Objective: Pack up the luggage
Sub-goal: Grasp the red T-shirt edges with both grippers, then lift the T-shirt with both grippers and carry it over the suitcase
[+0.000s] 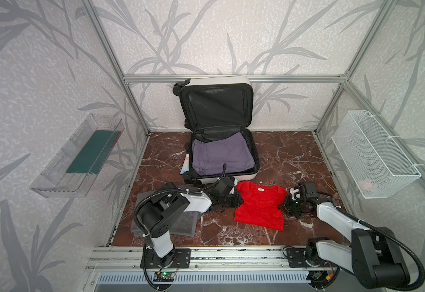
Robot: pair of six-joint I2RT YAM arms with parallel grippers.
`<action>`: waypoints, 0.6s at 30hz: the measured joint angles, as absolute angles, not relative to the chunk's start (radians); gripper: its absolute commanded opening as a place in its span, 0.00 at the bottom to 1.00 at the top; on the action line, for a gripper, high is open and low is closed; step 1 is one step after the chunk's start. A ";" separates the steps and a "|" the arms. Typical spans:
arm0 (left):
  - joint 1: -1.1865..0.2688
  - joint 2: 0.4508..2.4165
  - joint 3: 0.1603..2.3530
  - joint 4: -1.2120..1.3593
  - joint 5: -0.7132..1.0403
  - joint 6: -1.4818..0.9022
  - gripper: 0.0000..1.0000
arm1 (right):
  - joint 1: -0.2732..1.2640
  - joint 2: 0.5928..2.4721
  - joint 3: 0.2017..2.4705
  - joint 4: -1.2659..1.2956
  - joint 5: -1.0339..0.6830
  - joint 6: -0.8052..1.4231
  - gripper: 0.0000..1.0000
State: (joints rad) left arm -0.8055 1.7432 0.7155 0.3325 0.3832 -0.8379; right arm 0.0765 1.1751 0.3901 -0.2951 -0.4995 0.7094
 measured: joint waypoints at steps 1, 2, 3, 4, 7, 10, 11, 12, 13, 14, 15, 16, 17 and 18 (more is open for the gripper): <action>-0.805 1.737 0.715 0.327 0.384 -0.839 0.00 | 0.076 1.163 0.390 -0.300 -0.504 0.710 0.00; -0.807 1.726 0.715 0.319 0.384 -0.839 0.00 | 0.076 1.145 0.390 -0.308 -0.509 0.710 0.00; -0.809 1.708 0.715 0.306 0.383 -0.838 0.00 | 0.076 1.127 0.390 -0.317 -0.514 0.710 0.00; -0.812 1.685 0.715 0.290 0.383 -0.838 0.00 | 0.076 1.101 0.391 -0.329 -0.519 0.712 0.00; -0.826 1.586 0.735 0.213 0.381 -0.822 0.00 | 0.077 0.999 0.399 -0.375 -0.541 0.726 0.00; -0.838 1.495 0.795 0.125 0.367 -0.795 0.00 | 0.078 0.900 0.428 -0.412 -0.560 0.746 0.00; -0.838 1.466 0.820 0.098 0.362 -0.784 0.00 | 0.078 0.870 0.443 -0.424 -0.563 0.755 0.00; -0.841 1.444 0.840 0.076 0.358 -0.775 0.00 | 0.078 0.847 0.457 -0.434 -0.565 0.760 0.00; -0.842 1.420 0.865 0.055 0.354 -0.764 0.00 | 0.078 0.823 0.477 -0.446 -0.568 0.768 0.00; -0.842 1.399 0.889 0.031 0.347 -0.752 0.00 | 0.078 0.805 0.498 -0.457 -0.569 0.776 0.00; -0.842 1.383 0.909 0.011 0.339 -0.743 0.00 | 0.078 0.794 0.517 -0.466 -0.571 0.782 0.00; -0.842 1.366 0.929 -0.006 0.331 -0.734 0.00 | 0.078 0.785 0.541 -0.476 -0.573 0.789 0.00; -0.842 1.353 0.946 -0.020 0.322 -0.726 0.00 | 0.078 0.781 0.568 -0.485 -0.577 0.796 0.00; -0.842 1.341 0.962 -0.035 0.313 -0.716 0.00 | 0.078 0.782 0.591 -0.490 -0.579 0.799 0.00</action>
